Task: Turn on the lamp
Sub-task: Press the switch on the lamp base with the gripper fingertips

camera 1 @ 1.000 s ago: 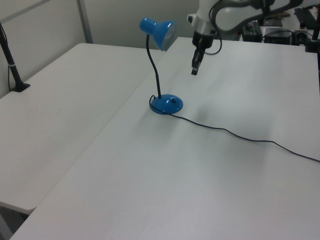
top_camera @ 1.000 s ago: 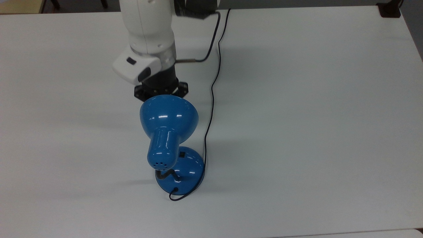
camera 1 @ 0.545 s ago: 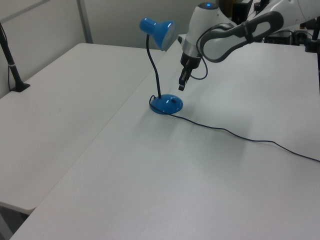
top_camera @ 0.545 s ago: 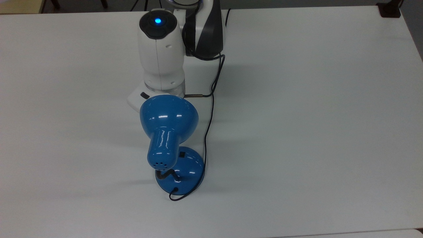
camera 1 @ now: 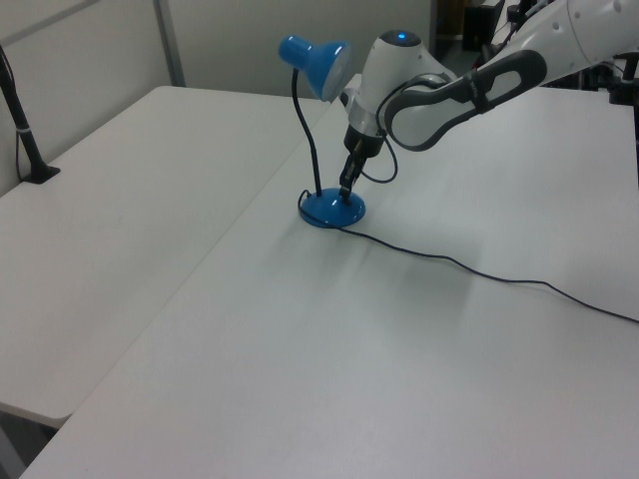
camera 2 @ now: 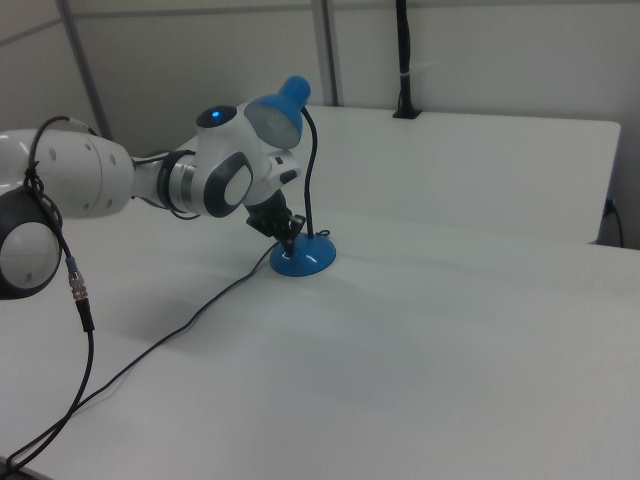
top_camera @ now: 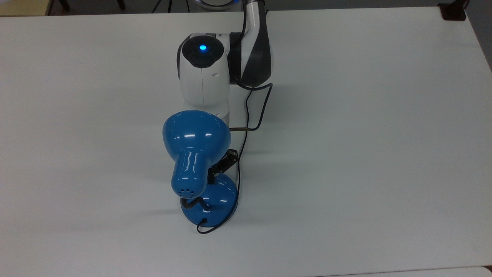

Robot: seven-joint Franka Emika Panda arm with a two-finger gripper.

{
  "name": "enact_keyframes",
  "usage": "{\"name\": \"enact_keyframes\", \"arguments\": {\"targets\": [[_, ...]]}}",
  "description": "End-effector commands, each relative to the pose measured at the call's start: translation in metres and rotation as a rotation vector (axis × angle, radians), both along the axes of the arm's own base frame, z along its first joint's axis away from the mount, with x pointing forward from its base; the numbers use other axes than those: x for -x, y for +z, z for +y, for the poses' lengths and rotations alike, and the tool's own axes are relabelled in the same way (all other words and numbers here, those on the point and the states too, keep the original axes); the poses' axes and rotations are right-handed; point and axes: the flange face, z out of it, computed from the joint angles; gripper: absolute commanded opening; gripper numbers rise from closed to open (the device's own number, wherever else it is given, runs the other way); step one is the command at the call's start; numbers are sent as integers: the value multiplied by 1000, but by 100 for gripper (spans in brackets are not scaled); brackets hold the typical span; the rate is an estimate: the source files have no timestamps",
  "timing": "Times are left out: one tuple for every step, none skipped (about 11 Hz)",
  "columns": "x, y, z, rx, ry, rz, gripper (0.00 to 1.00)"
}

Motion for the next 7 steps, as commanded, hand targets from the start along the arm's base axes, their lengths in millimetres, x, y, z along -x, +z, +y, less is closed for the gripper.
{"name": "enact_keyframes", "arguments": {"targets": [[-7,-6,14,13,2,-18,0],[-7,-7,13,15,1,-18,0],[-8,-7,13,15,1,-20,0],[-10,-4,11,15,-4,-28,0],[-10,-7,11,28,1,-25,0],[-10,-14,11,53,11,-17,0],[-10,-21,11,69,2,-13,0]]}}
